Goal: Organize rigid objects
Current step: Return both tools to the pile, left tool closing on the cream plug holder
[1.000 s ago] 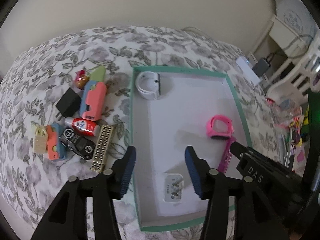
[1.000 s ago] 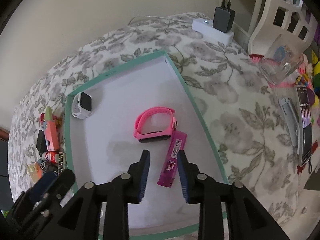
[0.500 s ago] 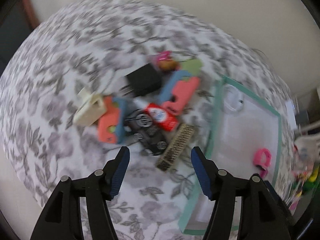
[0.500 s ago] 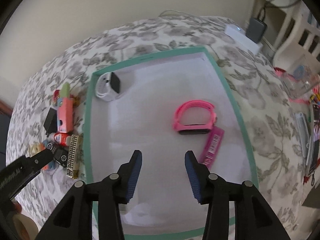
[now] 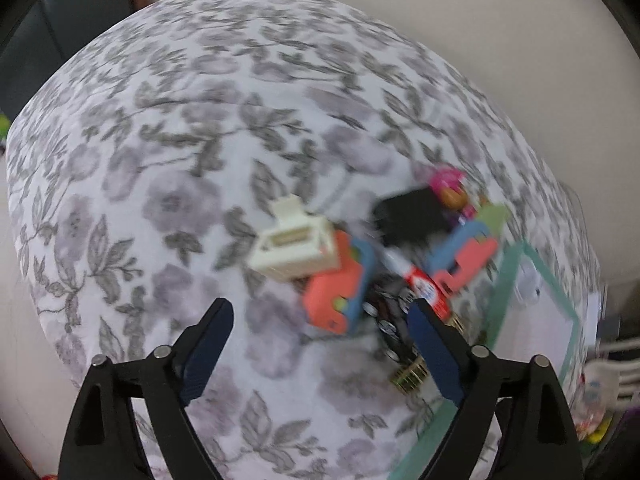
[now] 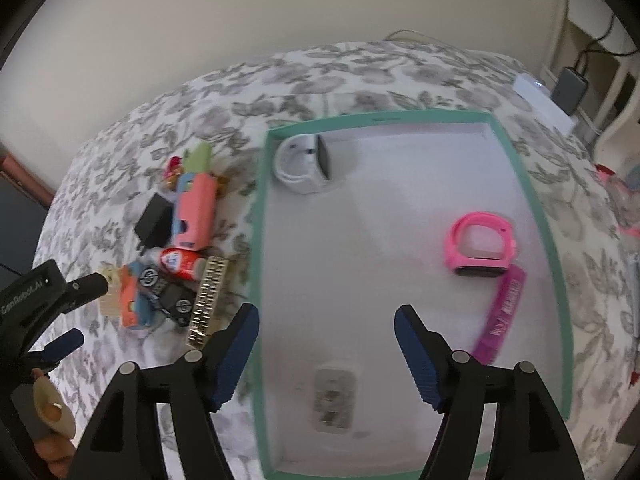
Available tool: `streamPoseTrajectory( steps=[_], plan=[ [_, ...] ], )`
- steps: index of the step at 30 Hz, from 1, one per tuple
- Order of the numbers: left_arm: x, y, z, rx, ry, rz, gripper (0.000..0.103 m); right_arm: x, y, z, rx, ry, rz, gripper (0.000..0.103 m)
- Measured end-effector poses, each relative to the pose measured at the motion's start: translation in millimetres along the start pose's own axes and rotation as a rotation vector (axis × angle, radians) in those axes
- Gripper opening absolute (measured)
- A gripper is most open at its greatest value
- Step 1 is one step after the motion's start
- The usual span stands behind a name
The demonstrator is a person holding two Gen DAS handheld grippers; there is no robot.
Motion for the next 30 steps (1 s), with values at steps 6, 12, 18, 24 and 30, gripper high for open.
streamPoseTrajectory(
  steps=[6,12,18,24,30],
  plan=[
    [14.2,-3.1,-26.9,-0.006,0.085,0.023,0.095,1.2,-5.3,-29.2,0.070,0.029,0.007,0.074],
    [23.1,-3.3,-32.2,-0.027,0.089,0.067,0.103,-3.1,-16.0,-62.1,0.121,0.110,0.004,0.074],
    [23.3,-14.1,-26.0,-0.076,0.062,0.045,0.103,-7.5,-28.8,-79.1,0.117,0.160,-0.003,0.077],
    [19.6,-28.8,-20.8,-0.089,0.036,0.002,0.103,-3.4,-30.6,-79.8,0.129,0.130,0.005,0.078],
    [24.2,-36.4,-31.1,-0.109,0.078,-0.013,0.103,0.5,-37.9,-81.2,0.141,0.095,-0.011,0.078]
  ],
)
Point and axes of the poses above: each gripper's, at about its wrist camera, not at the fingertips, and y roughly against the way its jaws point, z to its right, x to its top, the point moved 2 cm from there along -y, roughly the way its jaws point, and after that the axes turned 9 degrees about z, right-handed, at the moved point
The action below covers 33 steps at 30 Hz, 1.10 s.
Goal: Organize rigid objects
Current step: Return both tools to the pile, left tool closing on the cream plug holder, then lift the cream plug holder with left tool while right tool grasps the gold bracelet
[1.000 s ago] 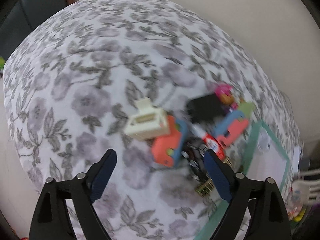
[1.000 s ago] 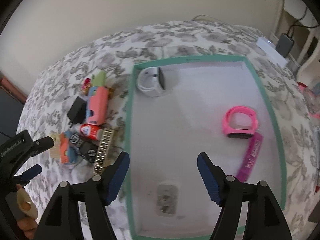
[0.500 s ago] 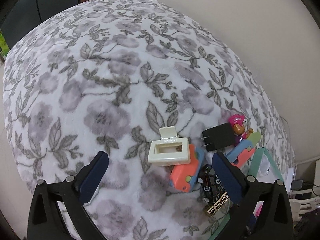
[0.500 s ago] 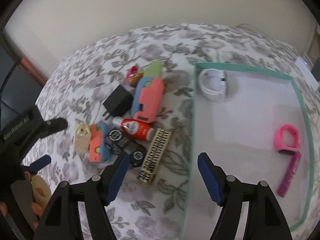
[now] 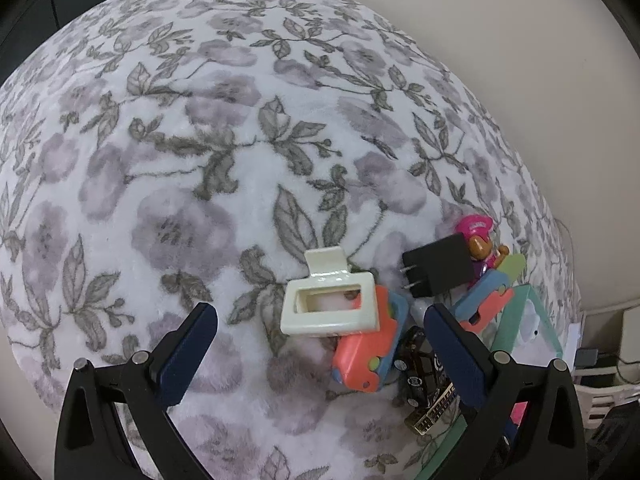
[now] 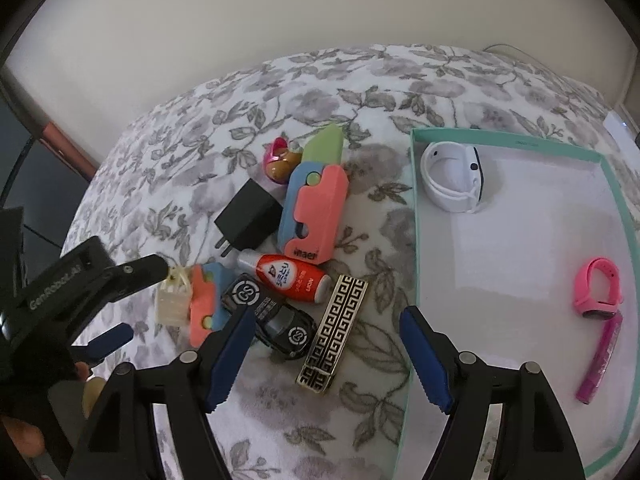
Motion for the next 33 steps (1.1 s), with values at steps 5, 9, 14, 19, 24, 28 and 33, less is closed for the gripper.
streamPoseTrajectory(
  steps=[5,9,14,19,24,28,33],
  plan=[
    [4.3,-4.5,-2.6,-0.005,-0.006,0.002,0.102,-2.1,-11.1,-0.5,-0.010,0.001,-0.030,0.070],
    [4.9,-8.2,0.0,-0.023,-0.019,-0.007,0.102,-1.5,-13.5,-1.3,-0.014,0.001,-0.032,0.059],
    [4.3,-14.1,-0.2,-0.026,-0.016,-0.029,0.087,-6.3,-23.2,2.3,-0.024,-0.015,-0.074,0.049],
    [1.8,-17.8,-0.7,-0.026,-0.021,-0.047,0.063,-9.1,-23.8,3.4,-0.021,-0.020,-0.080,0.044],
    [1.8,-16.2,-0.8,-0.047,-0.016,-0.046,0.052,-11.4,-21.7,8.4,-0.024,-0.031,-0.093,0.037],
    [1.7,-15.4,-1.0,-0.045,-0.017,-0.044,0.052,-11.2,-23.7,4.8,-0.038,-0.017,-0.092,0.037],
    [1.1,-15.7,0.0,-0.037,-0.026,-0.040,0.052,-12.1,-29.8,-1.1,-0.059,0.027,-0.097,0.035]
  ],
)
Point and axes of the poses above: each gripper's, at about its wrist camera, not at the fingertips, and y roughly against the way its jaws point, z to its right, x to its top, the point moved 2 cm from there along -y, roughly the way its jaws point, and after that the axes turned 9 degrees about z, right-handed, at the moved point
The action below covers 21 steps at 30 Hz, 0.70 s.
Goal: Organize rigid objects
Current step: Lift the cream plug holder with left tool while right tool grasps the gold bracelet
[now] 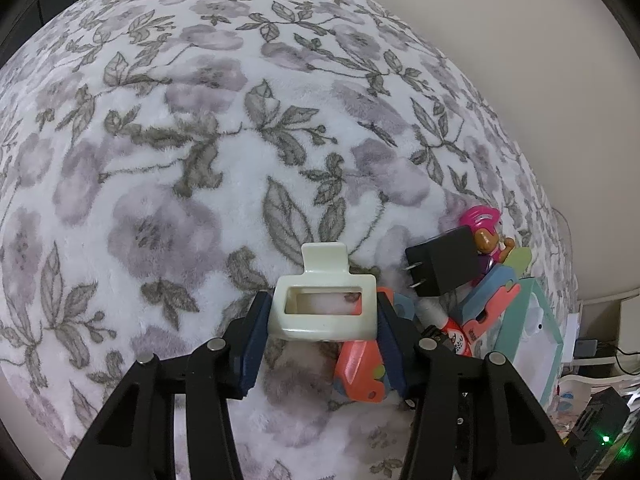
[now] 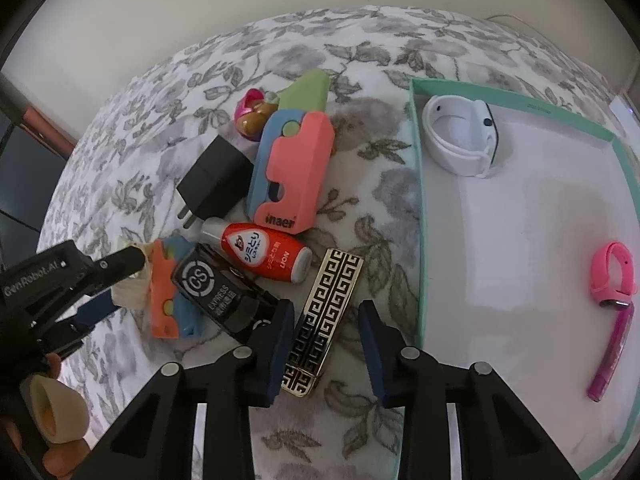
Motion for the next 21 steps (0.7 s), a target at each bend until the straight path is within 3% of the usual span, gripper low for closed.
streamPoseTrajectory(
  steps=[14,21],
  plan=[
    [2.3,-2.7,5.1,0.025,-0.021,0.027,0.052,2.0,-4.6,-13.6,-0.058,0.131,0.034,0.036],
    [-1.3,3.0,8.6,0.062,-0.047,0.040,0.052,-0.7,1.3,-9.4,-0.040,0.110,0.018,0.026]
  ],
)
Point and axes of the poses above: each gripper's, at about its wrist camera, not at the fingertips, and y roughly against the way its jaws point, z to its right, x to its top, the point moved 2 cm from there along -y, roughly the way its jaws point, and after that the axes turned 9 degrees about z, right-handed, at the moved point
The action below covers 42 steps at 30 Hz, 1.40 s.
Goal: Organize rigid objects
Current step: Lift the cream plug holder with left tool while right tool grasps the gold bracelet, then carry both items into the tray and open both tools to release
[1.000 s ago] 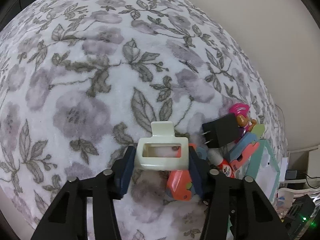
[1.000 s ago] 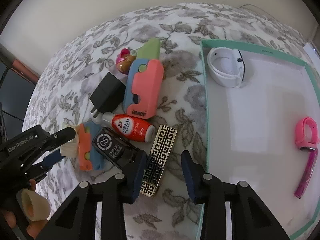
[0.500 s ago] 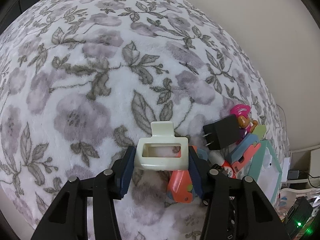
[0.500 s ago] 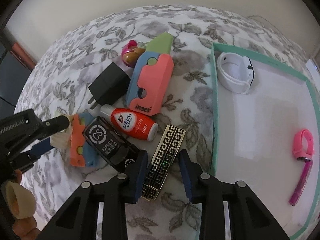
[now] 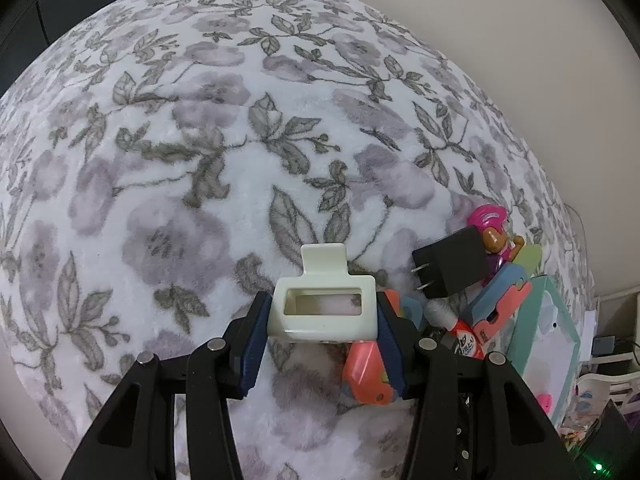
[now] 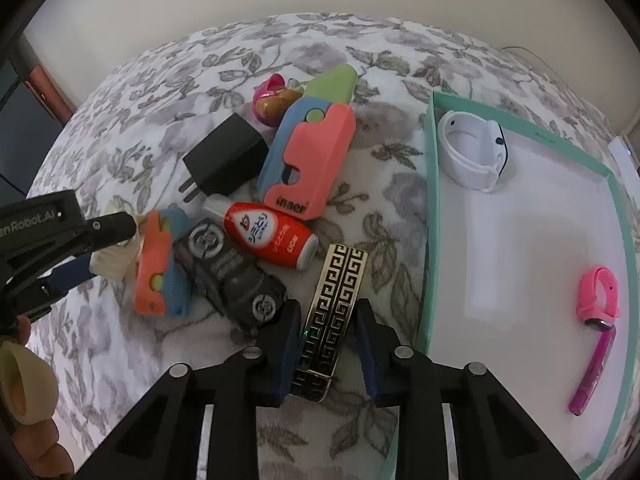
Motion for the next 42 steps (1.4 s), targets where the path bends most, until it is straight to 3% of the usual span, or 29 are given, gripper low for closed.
streamPoseTrajectory(
  steps=[13,20,26,29,33,39,42],
  plan=[
    [-10.5,25.9,15.0,0.013,-0.033,0.006,0.052,-15.0,22.4,10.1,0.140,-0.113,-0.046,0.022],
    [-7.1,70.3,41.5,-0.040,-0.059,0.075,0.052,-4.8,71.3,37.3,0.193,-0.212,0.066,0.022],
    [-7.0,112.1,86.6,-0.112,-0.138,0.157,0.052,5.9,127.3,80.6,0.060,-0.263,0.221,0.022],
    [-13.4,120.5,113.4,-0.148,-0.182,0.164,0.052,9.1,139.6,106.5,-0.010,-0.311,0.245,0.022],
    [-32.8,122.6,155.1,-0.210,-0.262,0.147,0.052,3.8,147.2,147.4,-0.075,-0.393,0.247,0.022],
    [-65.5,105.2,197.6,-0.240,-0.356,0.095,0.052,-12.4,145.9,195.1,-0.193,-0.477,0.231,0.022],
    [-78.5,93.9,205.5,-0.240,-0.392,0.074,0.052,-16.8,137.0,203.5,-0.212,-0.482,0.208,0.022]
  ],
)
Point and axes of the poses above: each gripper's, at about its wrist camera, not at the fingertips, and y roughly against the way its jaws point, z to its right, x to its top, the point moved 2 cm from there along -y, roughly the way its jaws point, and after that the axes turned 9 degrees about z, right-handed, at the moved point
